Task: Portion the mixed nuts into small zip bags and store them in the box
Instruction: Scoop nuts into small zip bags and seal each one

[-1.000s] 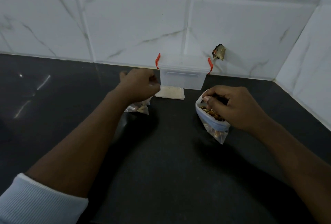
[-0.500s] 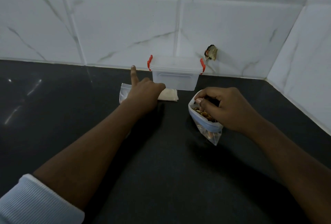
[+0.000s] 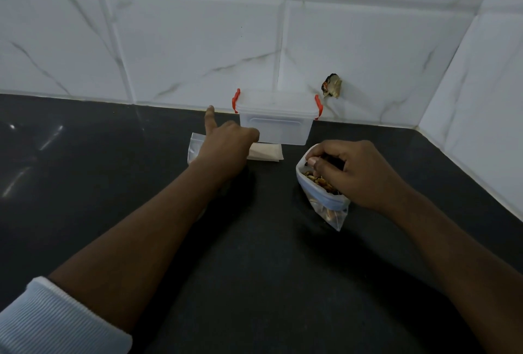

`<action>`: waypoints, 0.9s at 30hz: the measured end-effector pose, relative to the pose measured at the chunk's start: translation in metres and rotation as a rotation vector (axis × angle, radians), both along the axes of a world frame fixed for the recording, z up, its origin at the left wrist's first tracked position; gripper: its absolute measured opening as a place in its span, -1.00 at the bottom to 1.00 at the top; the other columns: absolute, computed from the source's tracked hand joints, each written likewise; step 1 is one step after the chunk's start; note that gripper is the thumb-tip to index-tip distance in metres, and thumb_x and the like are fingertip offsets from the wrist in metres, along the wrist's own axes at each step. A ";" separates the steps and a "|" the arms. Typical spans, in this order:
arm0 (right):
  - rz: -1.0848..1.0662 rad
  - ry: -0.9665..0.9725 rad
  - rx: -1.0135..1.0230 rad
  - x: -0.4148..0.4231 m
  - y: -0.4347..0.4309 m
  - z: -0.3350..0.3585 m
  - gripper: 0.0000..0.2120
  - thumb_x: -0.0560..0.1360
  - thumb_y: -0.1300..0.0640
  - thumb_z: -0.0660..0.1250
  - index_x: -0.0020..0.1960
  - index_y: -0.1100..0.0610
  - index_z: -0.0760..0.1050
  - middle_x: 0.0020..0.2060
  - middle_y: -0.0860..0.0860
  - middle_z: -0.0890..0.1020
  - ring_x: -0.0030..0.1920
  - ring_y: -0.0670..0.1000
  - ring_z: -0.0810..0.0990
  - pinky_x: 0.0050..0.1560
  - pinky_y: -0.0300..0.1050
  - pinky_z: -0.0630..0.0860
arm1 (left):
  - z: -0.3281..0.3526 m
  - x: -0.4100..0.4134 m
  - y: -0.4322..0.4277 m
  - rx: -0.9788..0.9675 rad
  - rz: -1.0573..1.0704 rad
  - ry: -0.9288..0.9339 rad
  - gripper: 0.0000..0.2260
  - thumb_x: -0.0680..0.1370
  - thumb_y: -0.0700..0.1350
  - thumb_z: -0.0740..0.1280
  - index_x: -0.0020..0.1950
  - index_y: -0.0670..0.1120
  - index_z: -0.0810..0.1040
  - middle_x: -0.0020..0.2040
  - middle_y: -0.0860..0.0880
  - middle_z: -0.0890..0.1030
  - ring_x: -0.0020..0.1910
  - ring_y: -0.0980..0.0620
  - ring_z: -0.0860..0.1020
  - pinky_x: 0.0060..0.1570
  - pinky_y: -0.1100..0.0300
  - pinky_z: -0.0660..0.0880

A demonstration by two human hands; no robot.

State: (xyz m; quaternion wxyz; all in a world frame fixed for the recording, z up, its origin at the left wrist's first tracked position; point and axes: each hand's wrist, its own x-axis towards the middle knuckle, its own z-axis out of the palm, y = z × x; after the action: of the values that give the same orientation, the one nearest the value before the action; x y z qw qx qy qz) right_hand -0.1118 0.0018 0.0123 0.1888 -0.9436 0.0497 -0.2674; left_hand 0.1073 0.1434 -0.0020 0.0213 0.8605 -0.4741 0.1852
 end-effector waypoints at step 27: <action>0.043 -0.255 0.591 0.008 0.007 0.001 -0.80 0.53 0.22 0.50 0.13 0.12 0.60 -0.02 0.03 0.70 -0.04 0.12 0.72 -0.05 0.10 0.71 | 0.027 -0.079 -0.003 -1.070 -0.507 1.865 -0.59 0.53 -0.25 0.45 0.36 -0.20 0.46 -0.04 -0.13 0.72 -0.03 -0.11 0.70 0.05 0.02 0.66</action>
State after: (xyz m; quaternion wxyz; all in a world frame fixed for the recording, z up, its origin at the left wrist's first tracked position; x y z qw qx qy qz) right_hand -0.1039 0.0087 0.0137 0.4649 -0.8076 0.0812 -0.3536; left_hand 0.0279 0.1402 0.0255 0.7774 0.4200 -0.2934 -0.3649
